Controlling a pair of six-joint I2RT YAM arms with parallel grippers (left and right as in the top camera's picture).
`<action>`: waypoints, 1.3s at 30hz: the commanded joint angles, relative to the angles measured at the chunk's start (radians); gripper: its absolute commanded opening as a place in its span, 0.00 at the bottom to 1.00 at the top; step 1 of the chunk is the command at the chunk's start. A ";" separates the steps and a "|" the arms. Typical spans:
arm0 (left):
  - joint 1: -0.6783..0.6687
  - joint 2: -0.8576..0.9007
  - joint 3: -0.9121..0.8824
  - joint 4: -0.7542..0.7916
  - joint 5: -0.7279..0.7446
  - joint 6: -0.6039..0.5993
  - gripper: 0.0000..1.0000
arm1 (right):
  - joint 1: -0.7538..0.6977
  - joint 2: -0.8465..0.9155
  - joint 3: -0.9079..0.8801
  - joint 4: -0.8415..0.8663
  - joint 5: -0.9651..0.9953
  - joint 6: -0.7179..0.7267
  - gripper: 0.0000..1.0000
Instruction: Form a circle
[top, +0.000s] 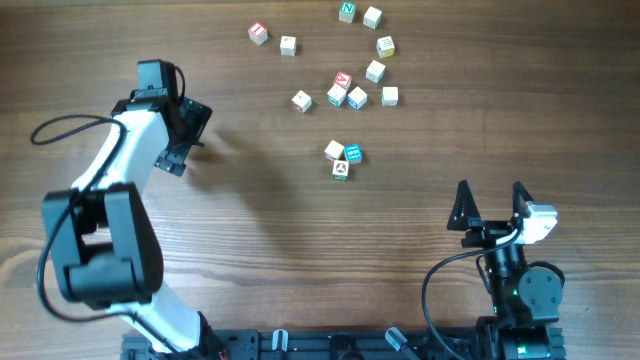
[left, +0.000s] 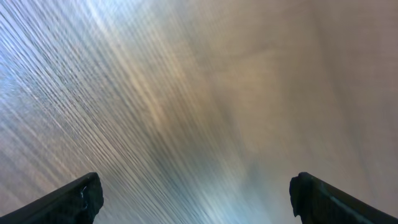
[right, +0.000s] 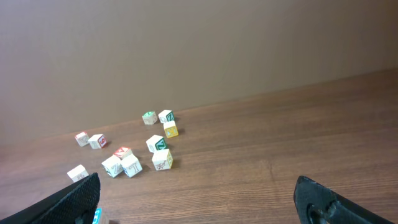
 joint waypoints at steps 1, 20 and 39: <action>-0.073 -0.223 0.003 0.000 -0.076 -0.009 1.00 | 0.000 -0.011 -0.001 0.003 -0.019 -0.017 1.00; 0.003 -1.442 -0.918 0.488 -0.179 -0.009 1.00 | 0.000 -0.011 -0.001 0.003 -0.019 -0.017 1.00; -0.045 -1.816 -1.243 0.587 -0.059 0.511 1.00 | 0.000 -0.011 -0.001 0.003 -0.019 -0.016 1.00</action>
